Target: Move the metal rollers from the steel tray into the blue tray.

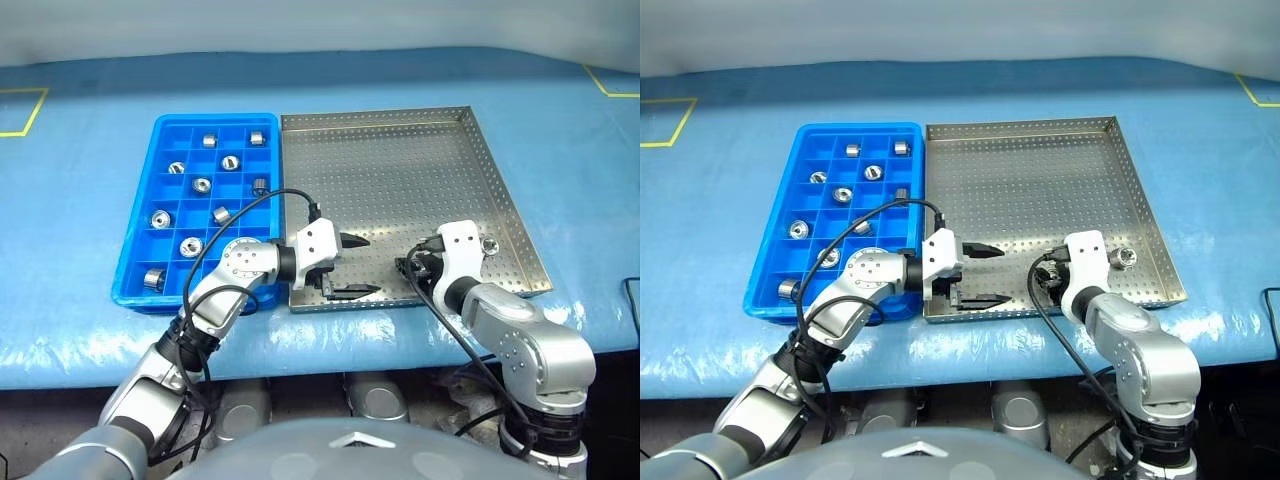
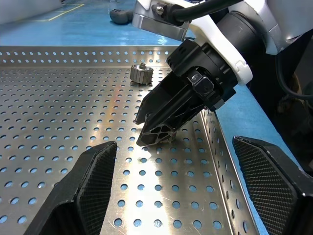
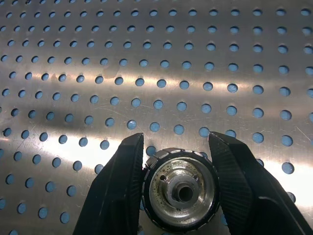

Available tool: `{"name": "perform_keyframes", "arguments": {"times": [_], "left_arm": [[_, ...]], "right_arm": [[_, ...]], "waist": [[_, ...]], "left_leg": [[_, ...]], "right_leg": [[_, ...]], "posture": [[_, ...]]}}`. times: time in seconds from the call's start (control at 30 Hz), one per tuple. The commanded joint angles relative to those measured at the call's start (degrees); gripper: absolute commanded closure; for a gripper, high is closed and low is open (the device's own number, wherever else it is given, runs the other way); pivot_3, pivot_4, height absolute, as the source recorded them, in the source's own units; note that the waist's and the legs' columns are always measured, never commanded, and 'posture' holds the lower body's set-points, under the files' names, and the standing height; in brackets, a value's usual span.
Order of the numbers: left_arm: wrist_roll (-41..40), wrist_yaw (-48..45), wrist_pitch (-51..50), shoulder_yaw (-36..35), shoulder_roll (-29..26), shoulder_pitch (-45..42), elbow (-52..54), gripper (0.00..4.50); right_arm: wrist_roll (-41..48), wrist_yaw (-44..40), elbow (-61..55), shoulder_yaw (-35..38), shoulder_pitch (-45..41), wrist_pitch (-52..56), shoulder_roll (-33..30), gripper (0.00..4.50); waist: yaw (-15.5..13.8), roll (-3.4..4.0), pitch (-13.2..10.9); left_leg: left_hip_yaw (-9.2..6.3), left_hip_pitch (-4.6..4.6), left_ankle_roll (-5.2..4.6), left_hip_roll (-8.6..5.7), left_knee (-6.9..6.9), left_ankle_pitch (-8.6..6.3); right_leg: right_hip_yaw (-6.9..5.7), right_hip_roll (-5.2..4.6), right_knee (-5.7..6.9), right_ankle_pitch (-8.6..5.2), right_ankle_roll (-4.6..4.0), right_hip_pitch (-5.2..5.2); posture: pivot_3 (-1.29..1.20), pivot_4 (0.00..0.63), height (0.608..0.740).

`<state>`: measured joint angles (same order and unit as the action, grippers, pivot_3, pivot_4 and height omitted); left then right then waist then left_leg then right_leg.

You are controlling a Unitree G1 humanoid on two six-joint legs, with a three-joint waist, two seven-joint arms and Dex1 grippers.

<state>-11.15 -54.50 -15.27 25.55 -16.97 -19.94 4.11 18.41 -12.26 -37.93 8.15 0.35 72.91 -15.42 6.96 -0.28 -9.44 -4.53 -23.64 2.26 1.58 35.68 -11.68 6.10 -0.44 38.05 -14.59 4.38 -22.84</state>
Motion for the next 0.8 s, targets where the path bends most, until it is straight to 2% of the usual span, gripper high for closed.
{"name": "perform_keyframes", "arguments": {"times": [0.03,0.27,0.47,0.57,0.8], "left_arm": [[0.06,0.3,1.04,-0.73,0.57,-1.07,0.93,0.37],[-1.69,2.47,-1.16,-5.3,-1.35,-0.32,4.36,0.37],[-2.04,4.56,-7.77,-13.67,-12.38,5.8,15.2,0.37],[-2.6,7.19,-10.44,-19.94,-16.77,10.56,21.67,0.37],[-8.74,11.46,-18.76,-38.54,-21.79,21.78,34.67,0.37]], "right_arm": [[0.3,0.18,0.23,0.27,-0.37,0.77,-0.63,2.76],[1.63,0.66,-1.31,0.81,-6.66,-1.07,1.91,2.76],[3.89,-0.64,3.74,-3.11,-19.42,-3.45,7.05,2.76],[4.08,-1.96,9.19,-7.63,-24.92,-6.18,9.68,2.76],[3.92,-5.95,20.35,-18.76,-32.52,-12.71,16.2,2.76]], "waist": [[-0.05,0.0,0.0],[0.23,0.01,0.0],[0.41,0.04,0.0],[-0.08,0.02,-0.02],[-3.09,-0.04,-0.04]], "left_leg": [[0.0,0.01,0.0,0.0,0.0,0.0],[0.02,0.01,0.0,0.0,0.04,0.0],[-0.03,0.08,0.0,0.14,-0.11,0.0],[-0.04,0.04,-0.01,0.13,-0.24,0.0],[-0.06,-0.13,0.0,0.1,-0.51,0.0]], "right_leg": [[0.0,0.0,0.0,0.0,0.0,0.0],[0.03,0.01,0.02,0.03,0.04,0.0],[0.03,0.17,0.15,-0.02,-0.04,-0.07],[0.02,0.15,0.13,-0.05,-0.12,-0.16],[-0.08,0.04,0.13,-0.03,-0.51,-0.48]], "posture": [[-0.11,0.15,0.74],[-0.1,0.15,0.74],[-0.03,0.15,0.74],[0.02,0.15,0.74],[0.14,0.15,0.74]]}}
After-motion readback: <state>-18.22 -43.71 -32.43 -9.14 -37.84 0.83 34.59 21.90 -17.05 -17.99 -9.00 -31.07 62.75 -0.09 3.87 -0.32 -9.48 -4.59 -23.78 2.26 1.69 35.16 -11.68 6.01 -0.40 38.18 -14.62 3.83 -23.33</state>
